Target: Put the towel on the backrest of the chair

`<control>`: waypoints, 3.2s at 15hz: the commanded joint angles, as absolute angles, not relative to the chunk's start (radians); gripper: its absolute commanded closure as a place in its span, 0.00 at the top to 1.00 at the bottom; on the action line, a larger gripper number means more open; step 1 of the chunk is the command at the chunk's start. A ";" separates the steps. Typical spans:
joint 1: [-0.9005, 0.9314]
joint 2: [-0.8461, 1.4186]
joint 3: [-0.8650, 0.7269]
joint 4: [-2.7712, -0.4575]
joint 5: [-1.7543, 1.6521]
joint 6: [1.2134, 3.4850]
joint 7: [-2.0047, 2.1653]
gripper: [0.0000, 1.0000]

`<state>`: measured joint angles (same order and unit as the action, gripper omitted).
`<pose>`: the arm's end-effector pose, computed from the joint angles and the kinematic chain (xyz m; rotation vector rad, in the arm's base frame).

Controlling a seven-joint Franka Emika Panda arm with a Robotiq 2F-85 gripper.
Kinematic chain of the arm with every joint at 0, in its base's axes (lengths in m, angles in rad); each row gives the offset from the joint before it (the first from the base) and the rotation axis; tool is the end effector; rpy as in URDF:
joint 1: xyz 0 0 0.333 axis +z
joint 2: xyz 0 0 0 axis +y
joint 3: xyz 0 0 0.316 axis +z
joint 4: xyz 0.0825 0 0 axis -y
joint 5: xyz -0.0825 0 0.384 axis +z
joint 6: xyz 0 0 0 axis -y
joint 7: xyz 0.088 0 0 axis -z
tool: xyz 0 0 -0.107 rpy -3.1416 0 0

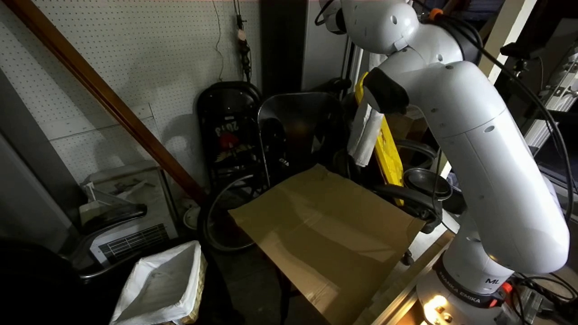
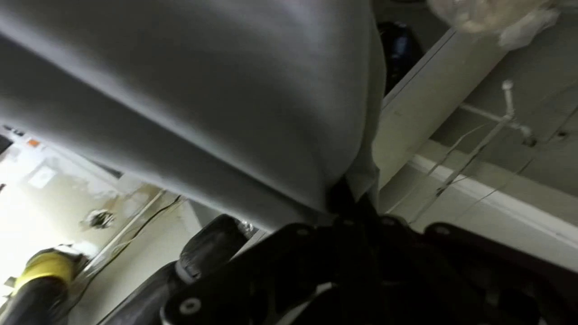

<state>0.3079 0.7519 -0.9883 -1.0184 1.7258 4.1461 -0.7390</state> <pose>0.5395 -0.2249 0.6838 0.7118 -1.2333 1.9977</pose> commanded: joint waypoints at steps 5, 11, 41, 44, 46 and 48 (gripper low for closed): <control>0.268 0.709 -0.931 -0.975 1.645 3.790 -1.024 0.00; 0.195 0.618 -0.756 -1.037 1.439 3.544 -1.154 0.00; 0.380 0.794 -0.880 -1.145 1.195 3.376 -1.089 0.00; 0.433 0.725 -0.884 -1.286 1.171 3.306 -1.136 0.00; 0.463 0.685 -0.883 -1.368 1.152 3.288 -1.190 0.00; 0.498 0.621 -0.866 -1.463 1.133 3.292 -1.285 0.00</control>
<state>0.4195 0.7658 -0.8869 -1.2753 1.1712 3.3101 -1.1489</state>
